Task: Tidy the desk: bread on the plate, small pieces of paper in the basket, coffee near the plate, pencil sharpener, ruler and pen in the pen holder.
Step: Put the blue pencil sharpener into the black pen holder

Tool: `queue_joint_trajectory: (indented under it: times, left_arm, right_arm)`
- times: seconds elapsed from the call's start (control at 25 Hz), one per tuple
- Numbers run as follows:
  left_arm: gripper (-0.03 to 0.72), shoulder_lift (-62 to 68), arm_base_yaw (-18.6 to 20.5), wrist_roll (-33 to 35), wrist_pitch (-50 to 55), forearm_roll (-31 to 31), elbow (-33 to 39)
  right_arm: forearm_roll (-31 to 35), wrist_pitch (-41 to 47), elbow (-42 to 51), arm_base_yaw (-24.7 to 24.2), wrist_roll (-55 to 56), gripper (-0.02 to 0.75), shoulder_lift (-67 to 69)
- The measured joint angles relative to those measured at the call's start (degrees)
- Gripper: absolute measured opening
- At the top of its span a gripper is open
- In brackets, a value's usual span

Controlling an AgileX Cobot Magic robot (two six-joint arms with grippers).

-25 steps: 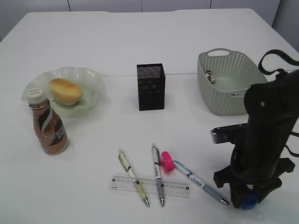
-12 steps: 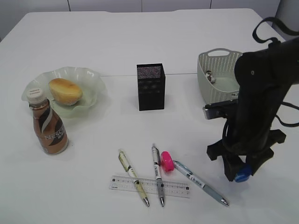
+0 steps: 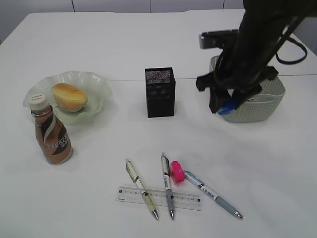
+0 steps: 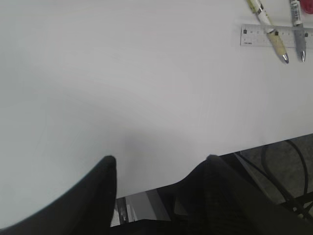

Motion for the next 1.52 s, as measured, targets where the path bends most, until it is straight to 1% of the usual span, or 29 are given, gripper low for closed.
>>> queue_joint_trajectory:
  times: [0.16, 0.28, 0.4, 0.64, 0.72, 1.04, 1.28, 1.52]
  left_arm:
    - [0.415, 0.00, 0.00, 0.00, 0.00, -0.23, 0.00]
    - [0.416, 0.00, 0.00, 0.00, 0.00, -0.23, 0.00]
    - [0.415, 0.00, 0.00, -0.04, 0.00, -0.49, 0.00]
    - [0.415, 0.00, 0.00, -0.13, 0.00, -0.68, 0.00]
    - [0.416, 0.00, 0.00, -0.13, 0.00, -0.68, 0.00]
    - [0.415, 0.00, 0.00, -0.13, 0.00, -0.68, 0.00]
    - [0.415, 0.00, 0.00, -0.13, 0.00, -0.68, 0.00]
    - [0.415, 0.00, 0.00, -0.13, 0.00, -0.68, 0.00]
  right_arm:
    - [0.41, -3.48, -8.15, 0.00, -0.09, 0.372, 1.93]
    - [2.28, -9.46, -11.32, 0.00, -0.21, 0.372, 3.32]
    - [4.69, -15.08, -11.90, 0.00, -0.21, 0.372, 4.76]
    - [5.70, -21.36, -11.90, 0.00, -0.69, 0.372, 9.11]
    - [7.05, -23.11, -11.90, 0.00, -1.73, 0.372, 10.18]
    - [17.52, -30.32, -11.90, 0.13, -12.40, 0.372, 11.08]
    - [22.24, -34.95, -12.01, 0.13, -17.56, 0.372, 11.63]
    - [28.60, -36.25, -14.77, 0.13, -22.92, 0.372, 14.01]
